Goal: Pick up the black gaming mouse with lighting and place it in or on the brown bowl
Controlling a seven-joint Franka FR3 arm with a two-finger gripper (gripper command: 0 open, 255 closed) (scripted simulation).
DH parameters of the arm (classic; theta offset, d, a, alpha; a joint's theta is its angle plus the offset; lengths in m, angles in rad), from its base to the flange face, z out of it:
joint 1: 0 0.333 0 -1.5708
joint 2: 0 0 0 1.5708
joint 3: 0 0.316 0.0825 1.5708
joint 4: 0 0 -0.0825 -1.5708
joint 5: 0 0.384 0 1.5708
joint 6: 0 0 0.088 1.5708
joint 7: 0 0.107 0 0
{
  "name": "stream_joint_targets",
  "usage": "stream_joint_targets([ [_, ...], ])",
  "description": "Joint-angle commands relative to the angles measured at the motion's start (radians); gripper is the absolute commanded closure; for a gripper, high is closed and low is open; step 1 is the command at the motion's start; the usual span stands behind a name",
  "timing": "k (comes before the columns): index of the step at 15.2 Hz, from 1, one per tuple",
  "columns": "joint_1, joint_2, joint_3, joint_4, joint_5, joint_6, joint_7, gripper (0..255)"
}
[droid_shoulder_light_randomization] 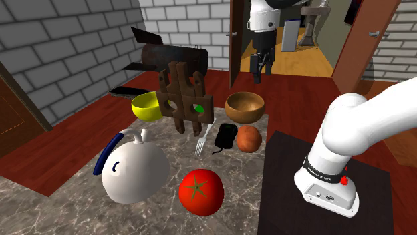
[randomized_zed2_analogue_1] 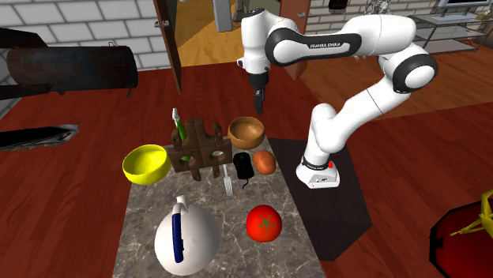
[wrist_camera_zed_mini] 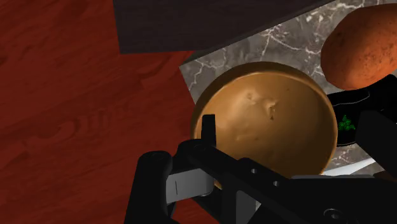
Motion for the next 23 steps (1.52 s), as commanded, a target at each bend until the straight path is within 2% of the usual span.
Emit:
stream_joint_targets([
  [1, 0.000, 0.000, 0.000, 0.000, 0.000, 0.000, 0.000, 0],
  [7, -0.052, -0.130, 0.187, -0.163, 0.155, 0.072, 0.410, 0],
  [12, -0.083, -0.159, 0.374, -0.234, 0.306, 0.161, 0.755, 0],
  [18, -0.154, -0.081, 0.625, -0.232, 0.465, 0.309, 1.164, 0],
  [23, -0.287, 0.053, 0.854, -0.165, 0.538, 0.449, 1.497, 0],
])
